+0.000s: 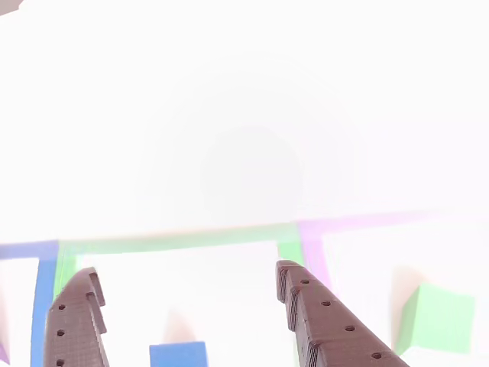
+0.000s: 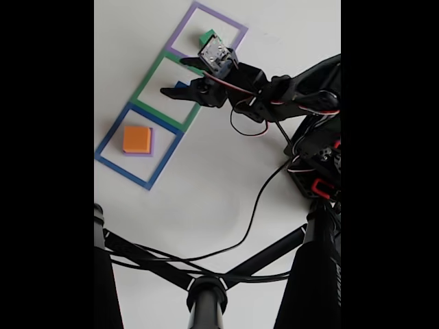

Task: Tower of hanoi

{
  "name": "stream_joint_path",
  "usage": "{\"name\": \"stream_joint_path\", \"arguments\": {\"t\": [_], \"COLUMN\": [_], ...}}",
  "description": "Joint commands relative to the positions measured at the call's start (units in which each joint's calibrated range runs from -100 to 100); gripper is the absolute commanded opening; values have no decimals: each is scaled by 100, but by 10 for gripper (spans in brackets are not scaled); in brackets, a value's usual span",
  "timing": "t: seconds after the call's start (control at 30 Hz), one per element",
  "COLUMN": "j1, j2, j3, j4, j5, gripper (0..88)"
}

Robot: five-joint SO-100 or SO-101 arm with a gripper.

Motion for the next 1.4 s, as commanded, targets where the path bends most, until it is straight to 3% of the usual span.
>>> {"name": "stream_joint_path", "arguments": {"t": [0.0,0.13,0.37,0.67,0.87,1.1,1.17,1.37], "j1": [263,455,896,1462,1720,1788,1845,2037], "j2": [-1938,-2665,-2834,-2754,-2729,-2770,-2826,-3101], "j3": [-865,-2174,-4838,-7120,-7638,-7210,-6847,-5001], "j4": [3142,5669,9110,11580,12073,11814,11523,9660], "j5": [0,0,0,0,0,0,0,0], "gripper": [169,58,9,4,10,55,152,244]}}
